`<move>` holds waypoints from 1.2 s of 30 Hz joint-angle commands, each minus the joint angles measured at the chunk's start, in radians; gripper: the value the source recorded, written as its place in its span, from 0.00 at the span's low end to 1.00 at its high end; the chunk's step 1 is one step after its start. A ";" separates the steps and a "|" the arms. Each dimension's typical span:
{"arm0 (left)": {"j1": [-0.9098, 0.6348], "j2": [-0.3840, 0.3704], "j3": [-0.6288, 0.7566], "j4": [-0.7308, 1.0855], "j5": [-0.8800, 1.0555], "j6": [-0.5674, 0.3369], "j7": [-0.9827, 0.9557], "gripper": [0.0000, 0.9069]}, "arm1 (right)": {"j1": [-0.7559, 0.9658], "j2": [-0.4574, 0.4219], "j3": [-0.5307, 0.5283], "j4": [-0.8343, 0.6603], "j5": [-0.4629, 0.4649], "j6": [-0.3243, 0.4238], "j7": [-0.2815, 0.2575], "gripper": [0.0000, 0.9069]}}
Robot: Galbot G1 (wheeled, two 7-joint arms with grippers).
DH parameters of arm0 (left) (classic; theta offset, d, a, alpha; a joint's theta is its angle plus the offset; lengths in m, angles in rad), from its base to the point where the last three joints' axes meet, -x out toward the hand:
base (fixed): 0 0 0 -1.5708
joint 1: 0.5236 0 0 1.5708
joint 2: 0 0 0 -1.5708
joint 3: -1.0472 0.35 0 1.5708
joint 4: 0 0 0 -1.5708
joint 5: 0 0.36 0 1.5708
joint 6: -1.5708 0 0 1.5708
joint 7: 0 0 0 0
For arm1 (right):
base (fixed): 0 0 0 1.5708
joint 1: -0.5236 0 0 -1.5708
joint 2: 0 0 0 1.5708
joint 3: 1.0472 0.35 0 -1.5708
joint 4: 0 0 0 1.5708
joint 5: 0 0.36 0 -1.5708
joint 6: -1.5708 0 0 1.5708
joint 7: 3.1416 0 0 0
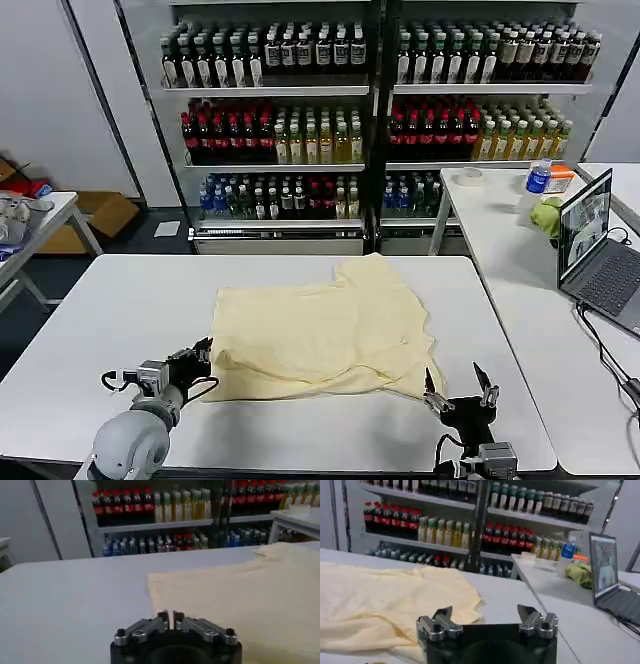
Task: Fold and organize the clothes.
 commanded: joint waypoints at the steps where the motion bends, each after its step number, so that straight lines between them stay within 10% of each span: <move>1: 0.184 -0.025 -0.084 -0.172 0.007 0.021 -0.013 1.00 | 0.008 0.004 0.000 0.001 0.091 -0.064 0.004 1.00; 36: 0.269 -0.051 -0.068 -0.164 0.016 0.057 -0.002 1.00 | 0.132 -0.001 -0.042 -0.125 0.218 -0.218 0.130 1.00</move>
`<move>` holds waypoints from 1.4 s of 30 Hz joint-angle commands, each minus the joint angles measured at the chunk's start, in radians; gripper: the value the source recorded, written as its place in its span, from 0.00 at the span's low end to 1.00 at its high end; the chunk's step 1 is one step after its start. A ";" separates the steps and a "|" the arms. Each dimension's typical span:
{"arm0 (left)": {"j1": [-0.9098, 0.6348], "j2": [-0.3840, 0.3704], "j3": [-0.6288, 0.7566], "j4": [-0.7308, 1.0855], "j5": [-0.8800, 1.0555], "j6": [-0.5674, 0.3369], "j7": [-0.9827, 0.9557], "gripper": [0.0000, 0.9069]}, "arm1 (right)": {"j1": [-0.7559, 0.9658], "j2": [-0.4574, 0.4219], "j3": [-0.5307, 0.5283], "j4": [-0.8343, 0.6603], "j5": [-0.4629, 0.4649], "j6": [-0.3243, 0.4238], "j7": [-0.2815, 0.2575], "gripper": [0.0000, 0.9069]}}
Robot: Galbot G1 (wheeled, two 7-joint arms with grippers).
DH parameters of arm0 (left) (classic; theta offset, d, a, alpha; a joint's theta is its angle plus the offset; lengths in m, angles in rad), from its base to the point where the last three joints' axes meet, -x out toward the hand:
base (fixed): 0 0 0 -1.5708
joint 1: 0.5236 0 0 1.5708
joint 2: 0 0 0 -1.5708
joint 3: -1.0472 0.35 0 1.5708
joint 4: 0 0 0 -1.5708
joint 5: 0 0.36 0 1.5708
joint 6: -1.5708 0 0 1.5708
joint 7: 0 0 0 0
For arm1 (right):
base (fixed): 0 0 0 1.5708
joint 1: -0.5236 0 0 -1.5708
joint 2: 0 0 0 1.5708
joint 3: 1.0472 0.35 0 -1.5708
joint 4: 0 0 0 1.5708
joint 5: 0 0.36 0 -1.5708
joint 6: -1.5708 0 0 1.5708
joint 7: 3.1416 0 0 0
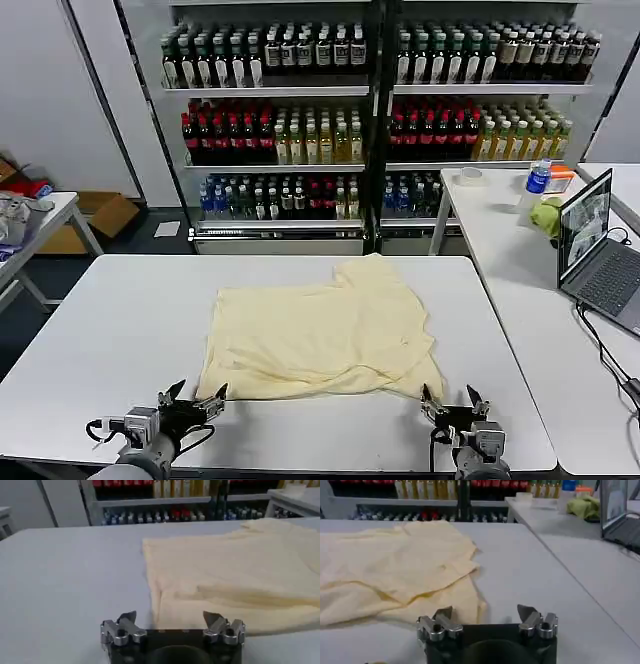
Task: Fold and organize the clothes.
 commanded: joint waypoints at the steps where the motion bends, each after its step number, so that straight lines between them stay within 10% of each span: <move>1: 0.013 -0.013 0.005 0.006 0.002 0.003 0.003 1.00 | 0.012 0.000 -0.004 -0.011 0.010 -0.016 0.014 1.00; 2: 0.012 -0.014 0.005 0.008 0.002 0.003 0.003 0.43 | 0.015 0.000 -0.007 -0.011 0.013 -0.016 0.015 1.00; 4: 0.011 -0.015 0.005 0.013 0.003 0.003 0.004 0.13 | 0.020 0.002 -0.014 -0.010 0.014 -0.014 0.014 0.94; 5: 0.010 -0.015 0.005 0.015 0.003 0.002 0.004 0.03 | 0.021 0.002 -0.017 -0.010 0.014 -0.013 0.014 0.68; 7: 0.010 -0.015 0.005 0.017 0.002 0.002 0.005 0.02 | 0.024 0.005 -0.028 -0.011 0.013 -0.006 0.008 0.19; 11: 0.012 -0.017 0.005 0.018 0.000 0.000 0.014 0.01 | 0.027 0.011 -0.041 -0.018 0.012 0.003 0.004 0.00; 42: 0.062 -0.029 -0.026 -0.080 -0.054 -0.016 0.014 0.01 | -0.084 -0.055 0.019 0.107 0.016 0.023 -0.028 0.00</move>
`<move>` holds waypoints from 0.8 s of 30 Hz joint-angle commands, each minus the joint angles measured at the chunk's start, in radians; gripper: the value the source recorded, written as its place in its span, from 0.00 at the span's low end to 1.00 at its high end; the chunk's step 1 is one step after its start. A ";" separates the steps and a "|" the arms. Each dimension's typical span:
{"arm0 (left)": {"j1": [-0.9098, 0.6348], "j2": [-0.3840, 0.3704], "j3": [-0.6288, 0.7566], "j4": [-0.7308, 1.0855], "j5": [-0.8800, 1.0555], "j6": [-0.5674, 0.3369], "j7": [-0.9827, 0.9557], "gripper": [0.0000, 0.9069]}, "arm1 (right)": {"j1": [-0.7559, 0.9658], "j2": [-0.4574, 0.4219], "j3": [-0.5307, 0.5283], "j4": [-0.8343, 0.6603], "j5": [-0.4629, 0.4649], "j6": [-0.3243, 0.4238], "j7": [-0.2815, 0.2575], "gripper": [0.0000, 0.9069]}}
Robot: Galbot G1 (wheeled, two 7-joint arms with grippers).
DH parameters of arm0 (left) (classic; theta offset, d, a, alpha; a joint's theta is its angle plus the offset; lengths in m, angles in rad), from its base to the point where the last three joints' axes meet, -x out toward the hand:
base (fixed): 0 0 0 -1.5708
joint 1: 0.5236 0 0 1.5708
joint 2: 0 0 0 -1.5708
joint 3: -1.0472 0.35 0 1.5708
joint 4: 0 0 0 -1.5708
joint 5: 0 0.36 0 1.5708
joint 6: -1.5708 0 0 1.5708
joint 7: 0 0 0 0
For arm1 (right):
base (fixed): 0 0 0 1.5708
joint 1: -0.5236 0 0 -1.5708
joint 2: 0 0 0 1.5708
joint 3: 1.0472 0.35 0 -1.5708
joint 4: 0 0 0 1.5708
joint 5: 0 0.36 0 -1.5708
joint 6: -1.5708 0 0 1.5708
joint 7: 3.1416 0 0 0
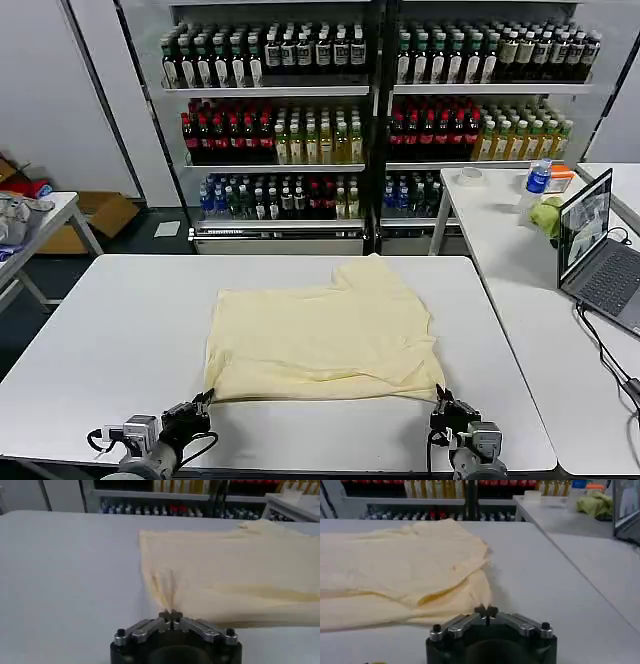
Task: Fold and organize the clothes.
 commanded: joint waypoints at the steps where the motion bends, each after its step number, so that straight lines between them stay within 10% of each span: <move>1: 0.039 -0.002 -0.007 -0.072 -0.003 -0.004 -0.001 0.01 | -0.049 -0.016 0.019 0.063 -0.002 0.000 -0.001 0.00; 24: 0.272 0.031 -0.100 -0.183 0.034 -0.001 0.005 0.01 | -0.346 -0.051 0.085 0.221 -0.112 -0.011 -0.038 0.00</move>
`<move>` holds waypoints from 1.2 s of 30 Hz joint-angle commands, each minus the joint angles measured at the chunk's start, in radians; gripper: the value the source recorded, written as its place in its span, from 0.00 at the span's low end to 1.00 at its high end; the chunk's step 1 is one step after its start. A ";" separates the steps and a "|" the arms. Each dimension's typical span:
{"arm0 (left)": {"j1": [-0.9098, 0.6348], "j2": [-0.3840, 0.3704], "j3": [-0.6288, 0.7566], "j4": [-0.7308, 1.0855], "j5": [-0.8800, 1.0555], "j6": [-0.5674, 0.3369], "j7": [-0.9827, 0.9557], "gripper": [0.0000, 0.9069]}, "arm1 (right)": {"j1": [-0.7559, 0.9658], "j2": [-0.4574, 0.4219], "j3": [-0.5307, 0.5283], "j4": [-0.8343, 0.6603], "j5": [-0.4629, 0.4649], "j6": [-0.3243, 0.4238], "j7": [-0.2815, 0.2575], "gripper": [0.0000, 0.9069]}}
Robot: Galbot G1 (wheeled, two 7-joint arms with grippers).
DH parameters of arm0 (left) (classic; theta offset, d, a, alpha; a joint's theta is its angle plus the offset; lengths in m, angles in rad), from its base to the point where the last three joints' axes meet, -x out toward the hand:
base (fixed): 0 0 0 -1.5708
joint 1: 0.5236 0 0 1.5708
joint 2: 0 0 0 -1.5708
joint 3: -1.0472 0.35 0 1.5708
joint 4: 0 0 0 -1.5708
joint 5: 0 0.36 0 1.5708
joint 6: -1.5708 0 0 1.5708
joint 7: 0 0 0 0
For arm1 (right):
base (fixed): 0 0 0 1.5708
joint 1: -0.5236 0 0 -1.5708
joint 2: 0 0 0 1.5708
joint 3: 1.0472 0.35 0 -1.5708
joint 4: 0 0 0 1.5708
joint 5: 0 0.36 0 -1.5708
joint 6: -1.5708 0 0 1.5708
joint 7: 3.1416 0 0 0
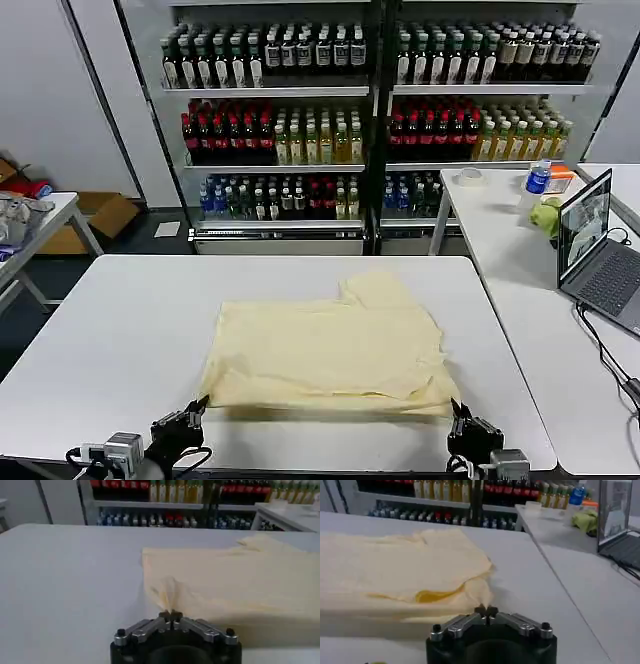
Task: Fold and organize the clothes.
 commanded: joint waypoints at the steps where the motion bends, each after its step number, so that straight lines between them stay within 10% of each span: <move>1: 0.119 0.015 -0.045 -0.041 0.025 0.013 0.008 0.01 | -0.116 -0.003 0.014 0.052 -0.031 -0.008 0.002 0.00; 4: 0.125 0.023 -0.037 -0.038 0.033 0.014 0.008 0.02 | -0.131 0.003 0.012 0.068 -0.032 -0.026 0.007 0.02; 5: 0.125 0.025 -0.034 -0.037 0.035 0.014 0.008 0.17 | -0.133 0.004 0.011 0.071 -0.033 -0.030 0.007 0.71; 6: 0.122 0.027 -0.032 -0.036 0.044 0.016 0.012 0.64 | -0.138 0.005 0.010 0.074 -0.042 -0.037 0.004 1.00; 7: 0.119 0.028 -0.033 -0.037 0.044 0.018 0.012 1.00 | -0.141 0.005 0.010 0.075 -0.050 -0.041 0.002 1.00; 26: 0.015 0.074 -0.087 -0.059 -0.001 0.005 -0.030 1.00 | -0.059 0.005 0.094 0.131 -0.070 0.021 -0.015 1.00; 36: -0.272 0.152 0.029 0.117 -0.143 0.005 -0.086 1.00 | 0.354 -0.027 -0.030 -0.087 0.060 -0.028 0.055 1.00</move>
